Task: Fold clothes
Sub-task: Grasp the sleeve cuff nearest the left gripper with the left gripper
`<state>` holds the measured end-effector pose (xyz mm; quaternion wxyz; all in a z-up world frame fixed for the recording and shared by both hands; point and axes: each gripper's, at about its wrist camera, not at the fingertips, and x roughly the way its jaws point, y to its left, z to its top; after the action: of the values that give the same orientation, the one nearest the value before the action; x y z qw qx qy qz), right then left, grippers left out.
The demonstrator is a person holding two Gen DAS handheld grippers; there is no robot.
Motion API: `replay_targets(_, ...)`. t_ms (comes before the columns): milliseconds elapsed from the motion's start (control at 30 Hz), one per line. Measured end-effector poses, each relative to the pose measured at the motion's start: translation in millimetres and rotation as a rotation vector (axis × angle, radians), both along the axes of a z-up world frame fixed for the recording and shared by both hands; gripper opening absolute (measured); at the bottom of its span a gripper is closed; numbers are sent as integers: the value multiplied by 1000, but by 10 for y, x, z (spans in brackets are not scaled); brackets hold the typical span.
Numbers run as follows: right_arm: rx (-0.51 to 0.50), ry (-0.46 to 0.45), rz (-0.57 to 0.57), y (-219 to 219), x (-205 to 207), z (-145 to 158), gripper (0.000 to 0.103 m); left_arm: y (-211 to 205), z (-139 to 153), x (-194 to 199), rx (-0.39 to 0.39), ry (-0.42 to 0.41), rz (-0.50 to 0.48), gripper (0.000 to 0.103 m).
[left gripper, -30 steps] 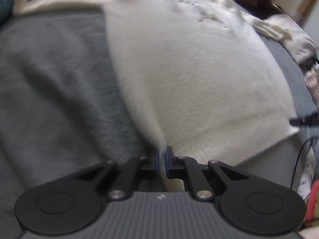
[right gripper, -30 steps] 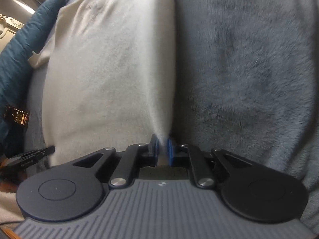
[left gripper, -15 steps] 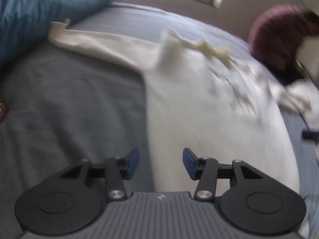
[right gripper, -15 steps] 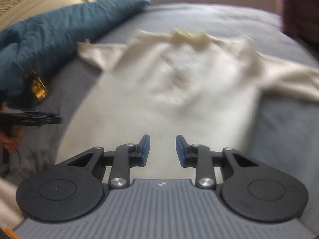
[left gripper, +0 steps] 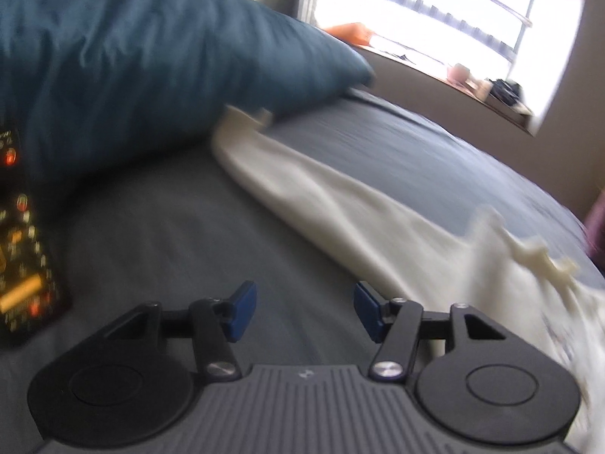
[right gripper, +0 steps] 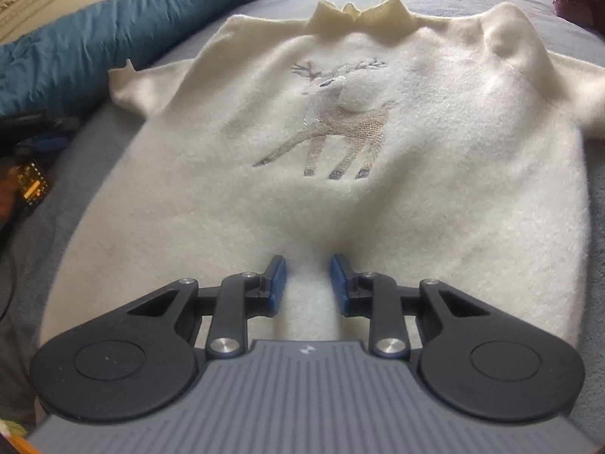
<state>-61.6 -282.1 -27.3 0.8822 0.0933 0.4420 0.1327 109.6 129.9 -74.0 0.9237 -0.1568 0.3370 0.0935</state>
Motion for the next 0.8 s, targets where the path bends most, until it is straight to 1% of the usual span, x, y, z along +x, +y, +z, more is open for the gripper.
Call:
replay_targets(67,14,2,-11,-7,-3,3,26,151,-35,248,10,-15,49,59)
replay_targets(200,3,-4,-10,25,-8,7,26,413,-118,816,43,-19,155,59)
replay_targets(233,1,-5,-9,29,-8,6,26,461,-141,956,64,-20,178,59)
replay_targets(333,21,0,-20,-4,1,-23,26,549,-230,1332,178,-7,215,59)
replay_targets(367,24,2,-23,-11,9,-30,26,624,-276,1438,188,10,229,59)
replay_targets(400,28,5,-25,-18,17,-37,27,693,-330,1536,172,30,247,59)
replay_targets(467,27,8,-24,-16,23,-35,27,858,-430,1702,111,58,287,59)
replay_targets(500,26,9,-21,-15,28,-34,27,911,-465,1760,96,55,305,58)
replay_targets(533,25,10,-19,-16,31,-33,27,935,-478,1823,108,49,302,58)
replay_targets(567,25,11,-17,-16,34,-33,27,959,-491,1885,121,44,299,53)
replay_targets(600,31,12,-20,-23,35,-38,27,964,-496,1951,151,45,280,34)
replay_targets(667,45,15,-27,-37,38,-50,27,962,-488,2067,187,66,239,20)
replay_targets(700,52,14,-35,-43,36,-57,27,943,-466,2094,209,72,234,15)
replay_targets(767,58,11,-40,-47,28,-66,27,890,-405,2092,248,72,228,14)
replay_targets(800,58,10,-41,-45,24,-68,27,866,-357,2055,258,63,245,13)
